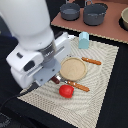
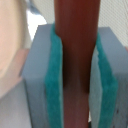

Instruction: Interact with the objects in diverse but meaningful ways.

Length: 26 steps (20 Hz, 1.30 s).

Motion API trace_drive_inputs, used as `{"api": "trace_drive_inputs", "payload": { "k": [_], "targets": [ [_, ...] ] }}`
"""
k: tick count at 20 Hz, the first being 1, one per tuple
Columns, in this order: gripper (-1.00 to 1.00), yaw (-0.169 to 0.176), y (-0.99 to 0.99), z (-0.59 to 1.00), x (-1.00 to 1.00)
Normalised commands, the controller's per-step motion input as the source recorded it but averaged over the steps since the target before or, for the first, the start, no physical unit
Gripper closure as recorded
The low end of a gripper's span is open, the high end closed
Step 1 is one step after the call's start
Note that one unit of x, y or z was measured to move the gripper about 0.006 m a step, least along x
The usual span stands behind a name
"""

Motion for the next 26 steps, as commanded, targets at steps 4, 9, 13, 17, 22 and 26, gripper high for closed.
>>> {"api": "trace_drive_inputs", "payload": {
  "k": [4, 9, 13, 17, 22, 26],
  "targets": [
    [1.0, 0.0, 0.43, 0.0, 0.86],
    [1.0, 0.0, 0.43, -0.01, 0.81],
    [1.0, 0.0, 0.34, -0.02, 0.57],
    [1.0, 0.0, 0.32, 0.0, 0.53],
    [1.0, 0.0, 0.17, -0.03, 0.32],
    [1.0, 0.0, 0.0, -0.04, 0.11]
  ]
}}
